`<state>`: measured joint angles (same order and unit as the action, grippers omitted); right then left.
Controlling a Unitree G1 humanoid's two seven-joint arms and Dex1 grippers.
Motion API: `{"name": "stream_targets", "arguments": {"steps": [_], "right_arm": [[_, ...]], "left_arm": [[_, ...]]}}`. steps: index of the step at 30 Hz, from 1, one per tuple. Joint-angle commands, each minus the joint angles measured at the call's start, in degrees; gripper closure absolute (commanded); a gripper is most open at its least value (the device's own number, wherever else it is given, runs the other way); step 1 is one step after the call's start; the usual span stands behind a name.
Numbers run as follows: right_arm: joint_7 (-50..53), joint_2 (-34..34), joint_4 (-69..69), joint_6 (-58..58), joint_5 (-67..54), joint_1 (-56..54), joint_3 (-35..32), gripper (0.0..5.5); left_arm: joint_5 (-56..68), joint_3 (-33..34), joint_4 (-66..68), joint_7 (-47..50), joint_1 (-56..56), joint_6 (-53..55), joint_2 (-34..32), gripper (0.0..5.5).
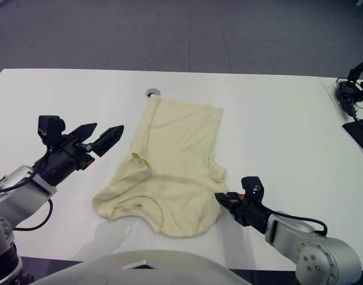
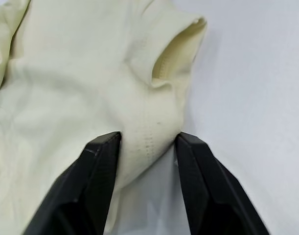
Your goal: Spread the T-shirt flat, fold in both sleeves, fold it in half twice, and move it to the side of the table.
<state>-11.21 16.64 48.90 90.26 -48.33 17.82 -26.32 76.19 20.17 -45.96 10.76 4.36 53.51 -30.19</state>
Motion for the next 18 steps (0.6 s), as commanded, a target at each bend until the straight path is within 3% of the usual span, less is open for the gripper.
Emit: {"name": "stream_targets", "arguments": {"steps": [1, 7, 14, 18], "right_arm": [[1.35, 0.98, -2.1, 2.22, 0.15, -0.19, 0.63, 4.31], [1.59, 5.72, -5.27, 2.11, 2.49, -3.18, 0.14, 5.47], [-0.89, 15.16, -11.34, 0.55, 6.44, -6.55, 2.15, 5.49], [-2.52, 16.36, -10.09, 1.5, 5.63, -9.92, 2.1, 5.49]], "left_arm": [[0.47, -0.98, -0.15, 1.1, 0.83, -1.67, -1.48, 0.1], [-0.21, -1.86, -0.54, 1.92, 2.21, -3.67, -1.69, 0.1], [-1.61, -2.8, -2.36, 3.24, 5.7, -6.31, -1.09, 0.1], [-2.0, -3.5, -3.09, 4.11, 6.8, -7.63, -1.07, 0.1]]}}
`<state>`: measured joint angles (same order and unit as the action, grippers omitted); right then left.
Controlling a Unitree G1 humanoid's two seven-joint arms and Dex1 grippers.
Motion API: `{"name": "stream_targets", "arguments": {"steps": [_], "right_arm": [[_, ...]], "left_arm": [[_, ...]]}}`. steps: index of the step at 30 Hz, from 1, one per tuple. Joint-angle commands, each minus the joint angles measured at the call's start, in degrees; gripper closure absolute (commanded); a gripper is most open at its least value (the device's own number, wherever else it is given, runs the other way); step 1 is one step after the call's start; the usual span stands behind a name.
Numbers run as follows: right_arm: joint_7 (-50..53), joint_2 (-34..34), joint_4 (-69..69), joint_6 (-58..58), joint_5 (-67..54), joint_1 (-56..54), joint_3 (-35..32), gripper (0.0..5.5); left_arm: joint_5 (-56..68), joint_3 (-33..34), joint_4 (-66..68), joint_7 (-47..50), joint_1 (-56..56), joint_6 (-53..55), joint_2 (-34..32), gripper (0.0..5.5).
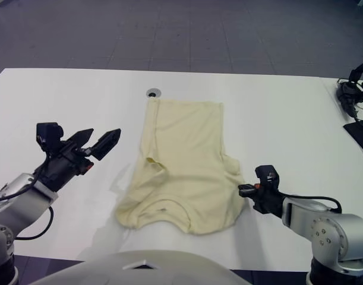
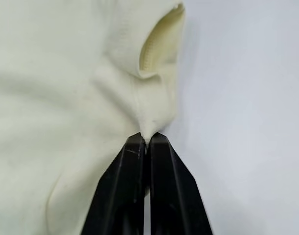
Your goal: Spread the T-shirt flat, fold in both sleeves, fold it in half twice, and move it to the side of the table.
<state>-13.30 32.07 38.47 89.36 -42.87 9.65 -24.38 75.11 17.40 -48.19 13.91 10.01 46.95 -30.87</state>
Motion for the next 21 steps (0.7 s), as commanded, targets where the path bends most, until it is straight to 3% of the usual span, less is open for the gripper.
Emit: {"name": "stream_targets", "arguments": {"steps": [1, 11, 17, 21], "right_arm": [[-0.63, 0.75, 1.57, 2.79, -0.95, -2.92, -0.18, 5.49], [4.09, -1.01, 8.33, 3.13, -15.84, -9.59, 0.67, 5.49], [13.07, -10.82, 8.83, 3.12, -17.12, -8.05, 7.3, 5.49], [18.51, -18.72, 6.61, 3.12, -20.61, -8.05, 9.14, 4.8]], "left_arm": [[-1.08, -0.9, -1.1, 1.12, 1.55, -1.39, -0.33, 0.1], [-1.14, -2.8, -1.45, 1.55, 2.2, -3.15, -1.25, 0.1], [0.53, -4.5, 2.25, -0.57, -3.03, -1.53, -4.39, 0.1], [1.41, -5.06, 3.77, -1.39, -4.83, -0.88, -5.82, 0.1]]}}
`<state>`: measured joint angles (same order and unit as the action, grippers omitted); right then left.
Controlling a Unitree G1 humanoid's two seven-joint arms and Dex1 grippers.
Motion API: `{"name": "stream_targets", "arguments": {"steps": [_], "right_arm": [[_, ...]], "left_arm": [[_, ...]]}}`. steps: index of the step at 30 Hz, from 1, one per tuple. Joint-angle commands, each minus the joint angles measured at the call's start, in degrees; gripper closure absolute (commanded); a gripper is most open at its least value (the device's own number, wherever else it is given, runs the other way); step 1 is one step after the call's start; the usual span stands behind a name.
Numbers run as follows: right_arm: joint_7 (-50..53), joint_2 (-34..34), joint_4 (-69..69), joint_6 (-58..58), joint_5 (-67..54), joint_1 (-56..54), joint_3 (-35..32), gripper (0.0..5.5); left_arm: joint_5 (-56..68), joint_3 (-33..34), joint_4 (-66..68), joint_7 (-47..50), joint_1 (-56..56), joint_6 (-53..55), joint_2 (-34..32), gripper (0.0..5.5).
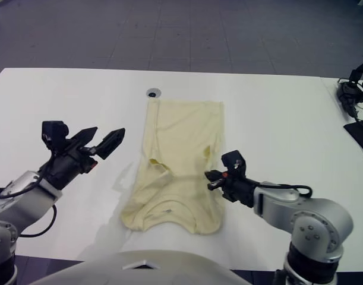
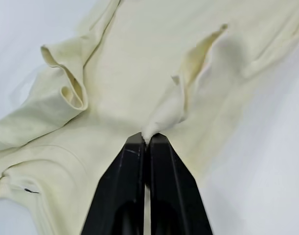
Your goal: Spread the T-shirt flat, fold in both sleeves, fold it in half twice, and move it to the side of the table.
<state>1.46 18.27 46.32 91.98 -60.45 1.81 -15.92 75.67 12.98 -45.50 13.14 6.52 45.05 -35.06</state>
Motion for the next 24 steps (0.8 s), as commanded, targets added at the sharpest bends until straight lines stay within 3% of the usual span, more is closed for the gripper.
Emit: {"name": "stream_targets", "arguments": {"steps": [1, 4, 7, 10, 13, 16, 24], "right_arm": [[4.77, -5.89, -1.6, 0.5, -3.93, -0.65, 0.37, 4.61], [6.72, -4.93, -4.15, 0.49, -8.14, -3.03, -4.73, 4.15], [6.15, 4.77, -8.18, 0.49, -12.1, -4.83, -10.05, 3.61], [4.56, 13.8, -11.75, 0.48, -15.87, -4.65, -11.34, 3.03], [3.09, 19.87, -12.56, 0.46, -21.33, -3.04, -9.75, 2.63], [0.48, 24.78, -8.62, -0.44, -18.42, -1.95, -5.61, 2.16], [-4.81, 29.15, -3.57, -4.85, -17.36, 4.06, -1.8, 0.71]], "left_arm": [[0.97, -0.8, 1.25, -0.72, -1.48, 1.14, -1.78, 0.1], [1.36, -0.86, 1.05, -0.64, -1.03, 1.16, -1.92, 0.1], [1.67, 0.13, -0.07, 0.12, 1.36, 0.26, -1.67, 0.1], [1.53, 0.92, -1.67, 1.21, 4.2, -0.98, -0.91, 0.1], [1.12, 1.27, -2.91, 2.0, 6.45, -2.06, -0.55, 0.1], [0.92, 0.79, -3.07, 2.25, 6.76, -2.62, -0.7, 0.1], [1.68, 0.5, -2.09, 1.56, 5.36, -2.23, -2.05, 0.1]]}}
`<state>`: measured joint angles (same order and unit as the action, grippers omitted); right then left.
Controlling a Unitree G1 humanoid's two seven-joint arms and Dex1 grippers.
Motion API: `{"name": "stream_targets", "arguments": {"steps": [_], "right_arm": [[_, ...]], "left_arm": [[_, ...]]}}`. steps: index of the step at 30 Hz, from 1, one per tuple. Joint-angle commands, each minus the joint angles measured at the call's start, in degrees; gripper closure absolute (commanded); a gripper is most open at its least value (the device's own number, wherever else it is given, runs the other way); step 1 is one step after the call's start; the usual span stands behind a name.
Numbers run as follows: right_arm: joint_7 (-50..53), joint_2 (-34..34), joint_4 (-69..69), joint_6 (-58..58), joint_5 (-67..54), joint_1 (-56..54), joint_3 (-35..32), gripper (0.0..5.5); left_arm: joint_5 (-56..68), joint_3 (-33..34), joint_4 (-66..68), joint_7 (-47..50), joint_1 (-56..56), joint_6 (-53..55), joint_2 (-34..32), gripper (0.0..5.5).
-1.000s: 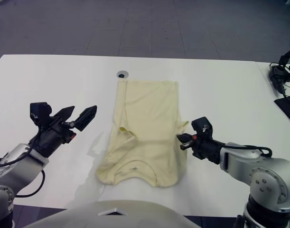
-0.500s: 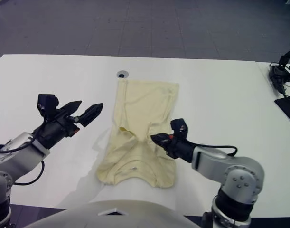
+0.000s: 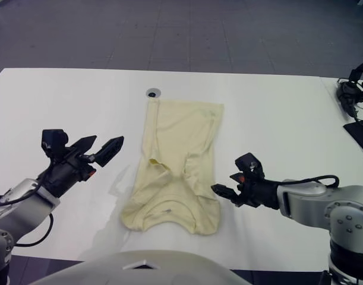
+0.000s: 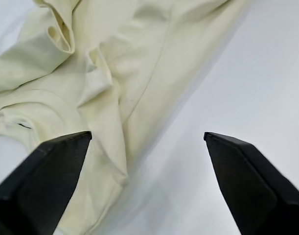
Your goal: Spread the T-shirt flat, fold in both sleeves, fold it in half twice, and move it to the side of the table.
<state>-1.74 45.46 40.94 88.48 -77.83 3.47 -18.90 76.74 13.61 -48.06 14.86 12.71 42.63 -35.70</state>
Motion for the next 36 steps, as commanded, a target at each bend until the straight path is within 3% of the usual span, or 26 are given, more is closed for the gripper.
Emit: {"name": "stream_targets", "arguments": {"steps": [1, 13, 27, 36], "right_arm": [[-1.97, 2.25, 2.11, -1.83, -0.05, 3.21, 1.4, 0.88], [-3.78, 2.51, 2.08, -7.17, 5.53, 6.51, 8.55, 2.96], [-7.37, 4.36, 2.15, -8.79, 8.99, 7.79, 9.08, 5.45], [-17.57, 14.14, 0.29, -10.31, 14.62, 8.74, 5.97, 5.48]], "left_arm": [[0.7, -0.16, 0.56, -0.22, -1.02, 0.27, -1.54, 0.1], [1.16, -1.43, 1.02, 0.08, -2.56, 0.39, -2.3, 0.1], [0.63, -1.54, 0.88, 0.09, -2.0, 0.09, -2.24, 0.1], [-0.92, -1.38, -1.48, 0.97, 1.88, -1.33, -0.74, 0.1]]}}
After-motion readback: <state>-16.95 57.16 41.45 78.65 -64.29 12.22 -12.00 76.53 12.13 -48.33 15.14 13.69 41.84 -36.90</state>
